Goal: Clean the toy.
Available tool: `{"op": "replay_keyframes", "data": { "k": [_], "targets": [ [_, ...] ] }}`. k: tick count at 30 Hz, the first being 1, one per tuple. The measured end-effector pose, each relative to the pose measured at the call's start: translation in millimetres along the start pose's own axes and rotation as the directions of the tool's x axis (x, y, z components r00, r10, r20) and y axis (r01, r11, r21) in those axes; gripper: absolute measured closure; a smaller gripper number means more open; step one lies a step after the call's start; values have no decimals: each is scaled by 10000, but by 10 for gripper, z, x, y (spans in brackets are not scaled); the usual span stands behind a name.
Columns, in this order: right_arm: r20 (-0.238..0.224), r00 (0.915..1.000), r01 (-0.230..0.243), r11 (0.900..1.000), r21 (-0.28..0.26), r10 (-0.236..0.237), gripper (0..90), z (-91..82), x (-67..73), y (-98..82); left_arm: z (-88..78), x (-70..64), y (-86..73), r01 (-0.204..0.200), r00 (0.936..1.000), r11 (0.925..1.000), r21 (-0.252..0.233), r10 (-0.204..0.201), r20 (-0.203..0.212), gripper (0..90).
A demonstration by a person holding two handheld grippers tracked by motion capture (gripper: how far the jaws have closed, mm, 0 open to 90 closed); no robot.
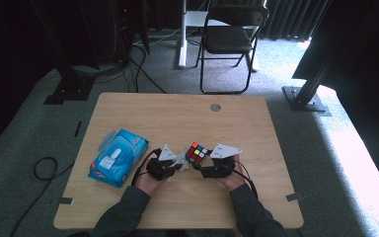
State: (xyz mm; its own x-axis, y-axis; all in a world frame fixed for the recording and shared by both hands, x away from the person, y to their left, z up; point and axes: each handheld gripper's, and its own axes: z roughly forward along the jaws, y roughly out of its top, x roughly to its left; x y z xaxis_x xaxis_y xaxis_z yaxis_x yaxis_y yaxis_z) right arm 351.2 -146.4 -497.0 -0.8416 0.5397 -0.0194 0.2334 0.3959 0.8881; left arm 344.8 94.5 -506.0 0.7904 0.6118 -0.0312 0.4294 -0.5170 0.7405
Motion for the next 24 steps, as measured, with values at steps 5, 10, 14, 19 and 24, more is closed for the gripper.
{"op": "replay_keyframes", "data": {
  "k": [5, 10, 14, 19, 24],
  "targets": [
    [-36, 10000, -10, 10000, -3, 10, 341, 8, 8, 0, 40, -38, -6, -90, 9998, 10000, -17, 91, 157, 856],
    [-94, 9999, -41, 10000, -59, 40, 341, 13, 15, 7, 74, -92, -6, -212, 9991, 9997, -157, 218, 362, 856],
    [-129, 9999, -30, 10000, -32, 29, 341, 22, 25, 7, 89, -132, -2, -319, 9983, 9992, -260, 331, 469, 856],
    [-158, 9999, -34, 10000, -41, 34, 341, 30, 30, 8, 108, -183, -4, -459, 9980, 9980, -436, 477, 418, 855],
    [-182, 9998, -54, 10000, -48, 53, 341, 33, 32, 8, 127, -238, -2, -633, 9965, 9965, -546, 661, 518, 854]
  ]
}}
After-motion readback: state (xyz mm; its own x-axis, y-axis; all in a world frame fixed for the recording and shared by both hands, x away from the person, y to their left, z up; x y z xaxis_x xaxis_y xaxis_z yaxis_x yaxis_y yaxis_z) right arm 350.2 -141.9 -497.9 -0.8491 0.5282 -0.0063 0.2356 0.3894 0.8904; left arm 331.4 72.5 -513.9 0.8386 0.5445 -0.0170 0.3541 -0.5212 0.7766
